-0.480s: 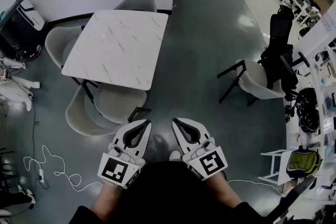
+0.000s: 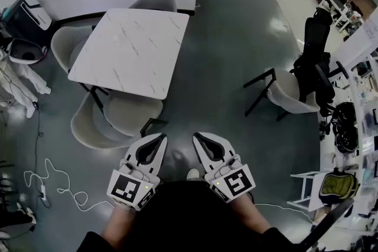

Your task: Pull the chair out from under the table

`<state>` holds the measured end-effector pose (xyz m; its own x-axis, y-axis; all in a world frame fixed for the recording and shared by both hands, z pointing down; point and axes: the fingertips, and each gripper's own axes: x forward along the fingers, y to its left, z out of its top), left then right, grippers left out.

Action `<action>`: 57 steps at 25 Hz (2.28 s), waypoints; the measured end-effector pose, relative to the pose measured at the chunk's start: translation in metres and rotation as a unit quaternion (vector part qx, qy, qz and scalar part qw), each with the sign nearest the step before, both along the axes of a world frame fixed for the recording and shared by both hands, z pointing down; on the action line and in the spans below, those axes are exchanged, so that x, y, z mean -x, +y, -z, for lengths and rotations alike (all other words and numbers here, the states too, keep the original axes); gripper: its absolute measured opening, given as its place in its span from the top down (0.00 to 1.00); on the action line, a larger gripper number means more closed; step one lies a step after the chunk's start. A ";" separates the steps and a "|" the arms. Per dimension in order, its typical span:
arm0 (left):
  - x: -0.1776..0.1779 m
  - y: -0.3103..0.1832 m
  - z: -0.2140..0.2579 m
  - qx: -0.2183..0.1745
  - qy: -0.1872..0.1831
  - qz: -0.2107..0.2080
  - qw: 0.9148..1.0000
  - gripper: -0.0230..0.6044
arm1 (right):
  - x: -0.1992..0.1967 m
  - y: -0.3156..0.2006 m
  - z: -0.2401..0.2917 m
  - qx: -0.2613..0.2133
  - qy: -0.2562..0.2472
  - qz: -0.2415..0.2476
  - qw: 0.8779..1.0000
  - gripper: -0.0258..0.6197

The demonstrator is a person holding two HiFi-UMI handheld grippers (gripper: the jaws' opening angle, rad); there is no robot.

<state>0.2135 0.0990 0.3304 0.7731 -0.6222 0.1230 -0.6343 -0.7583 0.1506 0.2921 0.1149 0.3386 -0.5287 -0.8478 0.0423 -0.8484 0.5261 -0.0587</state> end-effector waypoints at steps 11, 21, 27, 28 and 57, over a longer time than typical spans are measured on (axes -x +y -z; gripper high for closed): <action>-0.039 0.012 -0.012 0.011 -0.010 0.045 0.999 0.96 | -0.050 0.004 -0.019 0.027 -0.037 0.033 0.998 0.94; -0.031 0.005 -0.033 0.039 -0.020 0.073 0.996 0.96 | -0.044 -0.015 -0.038 0.054 -0.050 0.064 0.995 0.94; 0.003 -0.031 -0.037 0.046 -0.012 0.089 0.995 0.96 | -0.014 -0.050 -0.037 0.057 -0.036 0.074 0.995 0.94; 0.010 -0.039 -0.037 0.046 -0.011 0.089 0.995 0.96 | -0.008 -0.057 -0.037 0.058 -0.034 0.075 0.995 0.94; 0.261 -0.188 -0.106 0.124 -0.039 0.258 0.957 0.85 | 0.194 -0.242 -0.073 0.101 0.026 0.198 0.975 0.94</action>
<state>-0.0471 -0.0894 0.4362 0.3537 -0.8626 0.3617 -0.9312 -0.2882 0.2233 0.0985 -0.1271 0.4119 -0.8051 -0.5497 0.2227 -0.5861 0.7951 -0.1561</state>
